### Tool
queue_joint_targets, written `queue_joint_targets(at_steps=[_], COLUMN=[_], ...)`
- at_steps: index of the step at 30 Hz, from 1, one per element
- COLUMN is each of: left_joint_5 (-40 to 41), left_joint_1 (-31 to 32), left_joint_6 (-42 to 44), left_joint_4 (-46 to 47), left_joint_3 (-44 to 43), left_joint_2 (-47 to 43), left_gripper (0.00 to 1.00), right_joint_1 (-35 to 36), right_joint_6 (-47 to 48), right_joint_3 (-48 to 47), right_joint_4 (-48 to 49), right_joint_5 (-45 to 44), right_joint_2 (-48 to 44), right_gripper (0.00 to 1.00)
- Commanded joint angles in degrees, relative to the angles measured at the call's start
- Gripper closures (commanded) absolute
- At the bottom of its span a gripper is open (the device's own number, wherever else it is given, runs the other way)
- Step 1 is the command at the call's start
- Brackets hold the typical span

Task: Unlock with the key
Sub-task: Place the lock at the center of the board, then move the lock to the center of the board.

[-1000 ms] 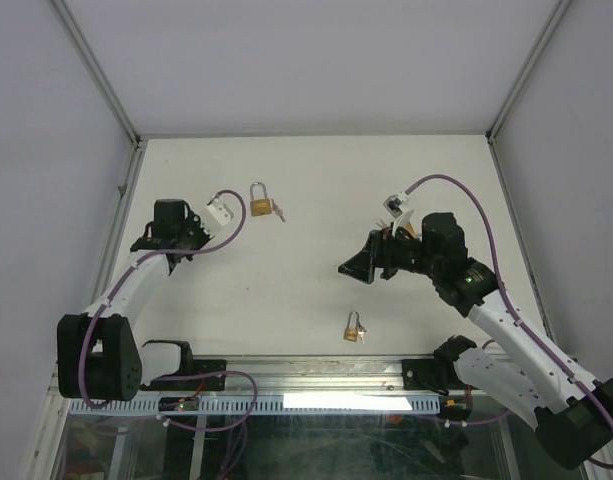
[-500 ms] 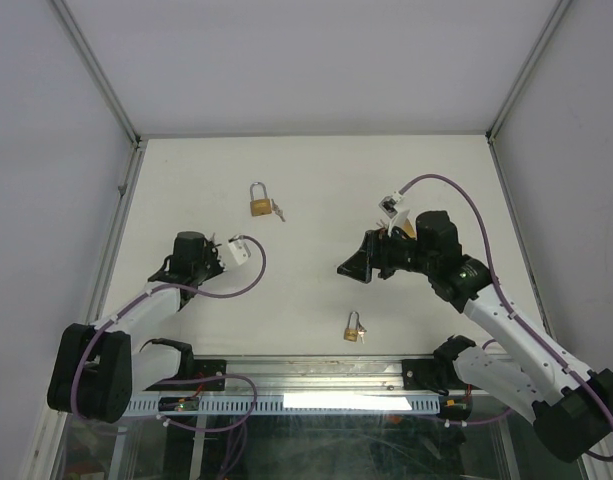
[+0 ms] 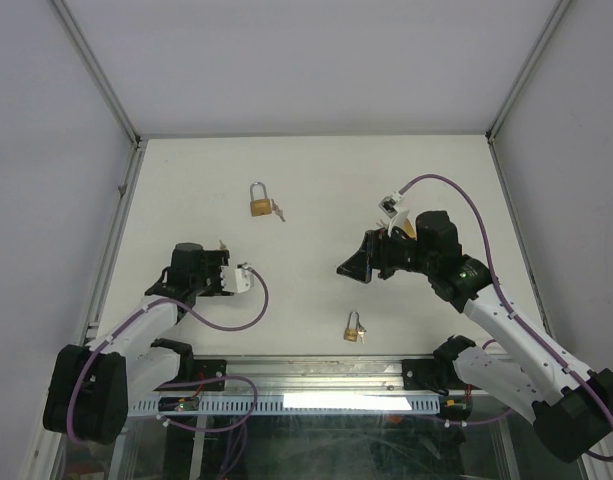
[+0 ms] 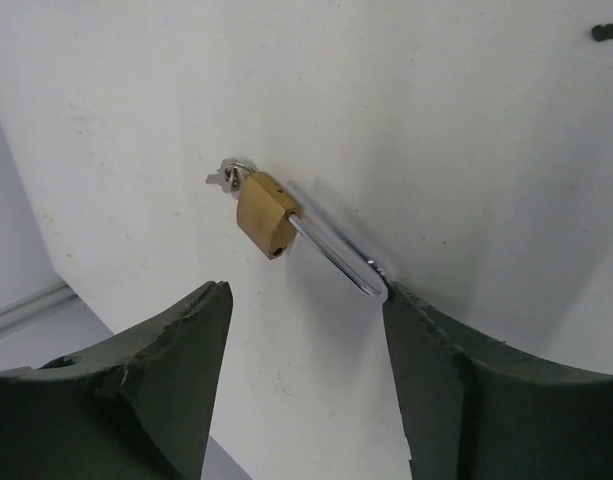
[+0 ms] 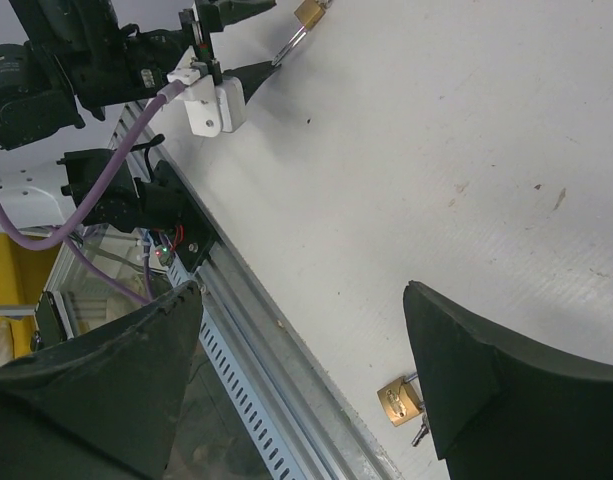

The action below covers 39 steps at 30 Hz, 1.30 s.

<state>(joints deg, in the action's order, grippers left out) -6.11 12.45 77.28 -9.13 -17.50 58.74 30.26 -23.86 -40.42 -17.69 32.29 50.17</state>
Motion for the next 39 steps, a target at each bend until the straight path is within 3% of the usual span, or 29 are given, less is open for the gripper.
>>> queue_joint_targets(at_steps=[1,7,9,13,16,20,24,29,34,39], left_joint_5=[-4.7,-14.3,-18.6,-25.0,-26.6,-22.5,-14.5,-8.6,-4.5,-4.7], left_joint_1=[0.4,0.4,0.4,0.4,0.4,0.4,0.2,-1.6,-1.6,-1.7], left_joint_6=[3.7,11.0,9.9,-6.1,-28.2,-55.9,-75.2,-88.5,-94.6,-95.7], left_joint_4=[-13.6,-28.6,-32.4,-32.2,-26.8,-21.1,-15.7,-13.0,-15.0,-4.5], left_joint_3=[1.3,-2.6,-5.6,-14.4,-19.8,-26.4,-26.9,-26.4,-27.1,-25.2], left_joint_2=[-0.9,-11.2,-12.4,-8.8,-8.1,-6.5,-6.4,-8.0,-5.2,1.1], left_gripper=[0.31,0.17,0.15,0.14,0.14,0.13,0.12,0.09,0.08,0.07], right_joint_1=[0.1,0.1,0.1,0.0,0.0,0.0,0.0,0.1,0.1,0.0], right_joint_6=[0.0,1.0,1.5,1.8,2.8,5.4,6.8,8.6,10.6,12.1], right_joint_3=[-2.3,-3.9,-4.7,-5.4,-6.5,-9.2,-11.2,-11.7,-16.8,-22.5], right_joint_4=[0.6,-1.1,-1.9,-2.5,-4.5,-9.6,-14.1,-14.4,-18.4,-24.1], right_joint_5=[0.8,0.3,0.2,0.3,-3.0,-13.8,-22.1,-28.3,-33.0,-38.3], right_joint_2=[-0.8,-2.2,-2.1,-2.5,-3.1,-3.4,-1.5,0.5,8.3,18.4], right_gripper=[0.16,0.16,0.16,0.16,0.16,0.16,0.17,0.17,0.18,0.18])
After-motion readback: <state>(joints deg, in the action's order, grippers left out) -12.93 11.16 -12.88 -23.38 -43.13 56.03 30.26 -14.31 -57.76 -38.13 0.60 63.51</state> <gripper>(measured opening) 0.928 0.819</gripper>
